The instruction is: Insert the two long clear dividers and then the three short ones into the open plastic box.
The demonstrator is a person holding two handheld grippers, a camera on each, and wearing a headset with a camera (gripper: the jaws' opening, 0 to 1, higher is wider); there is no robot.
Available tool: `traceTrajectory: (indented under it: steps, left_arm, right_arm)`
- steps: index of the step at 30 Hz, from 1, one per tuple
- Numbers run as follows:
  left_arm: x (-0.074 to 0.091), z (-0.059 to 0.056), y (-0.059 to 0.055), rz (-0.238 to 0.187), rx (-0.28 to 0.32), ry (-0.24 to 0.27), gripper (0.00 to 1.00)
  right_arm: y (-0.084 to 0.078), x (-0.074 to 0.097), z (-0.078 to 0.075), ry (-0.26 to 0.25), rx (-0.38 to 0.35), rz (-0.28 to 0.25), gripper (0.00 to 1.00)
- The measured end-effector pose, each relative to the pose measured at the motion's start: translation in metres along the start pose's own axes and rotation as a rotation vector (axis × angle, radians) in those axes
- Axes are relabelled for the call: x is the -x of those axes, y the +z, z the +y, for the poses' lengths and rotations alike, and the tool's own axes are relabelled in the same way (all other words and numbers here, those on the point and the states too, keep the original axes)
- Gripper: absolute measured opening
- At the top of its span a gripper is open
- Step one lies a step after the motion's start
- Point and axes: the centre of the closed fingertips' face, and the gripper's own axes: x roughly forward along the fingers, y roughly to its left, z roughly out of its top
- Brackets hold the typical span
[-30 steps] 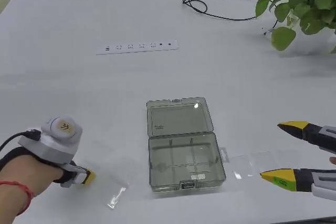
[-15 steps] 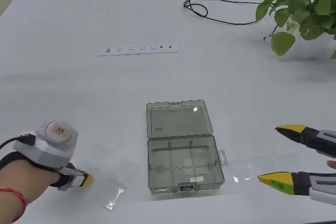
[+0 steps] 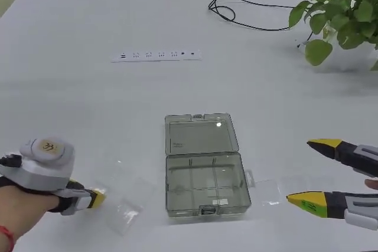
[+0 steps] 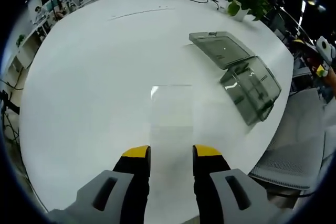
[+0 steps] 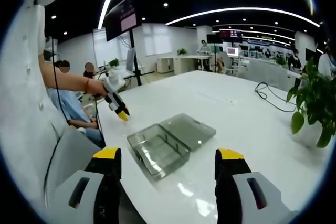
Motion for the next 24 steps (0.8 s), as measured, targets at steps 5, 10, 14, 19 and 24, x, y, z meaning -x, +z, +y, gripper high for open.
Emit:
traceTrajectory:
  steps: [5,10,14,19,24]
  left_arm:
    - [0.013,-0.014,0.016,-0.086,0.05,-0.04,0.3]
    - [0.024,-0.033,0.034,-0.172,0.088,-0.096,0.3]
    - [0.035,-0.056,0.052,-0.246,0.112,-0.149,0.3]
    - [0.044,-0.084,0.072,-0.32,0.146,-0.225,0.3]
    - [0.051,-0.115,0.09,-0.381,0.154,-0.294,0.3]
  right_arm:
    - [0.013,-0.005,0.005,0.005,0.008,-0.01,0.72]
    - [0.031,-0.011,0.011,0.008,0.007,-0.037,0.7]
    - [0.049,-0.018,0.018,0.001,-0.005,-0.067,0.69]
    - [0.067,-0.029,0.023,-0.006,-0.044,-0.08,0.62]
    - [0.091,-0.04,0.032,-0.005,-0.109,-0.139,0.56]
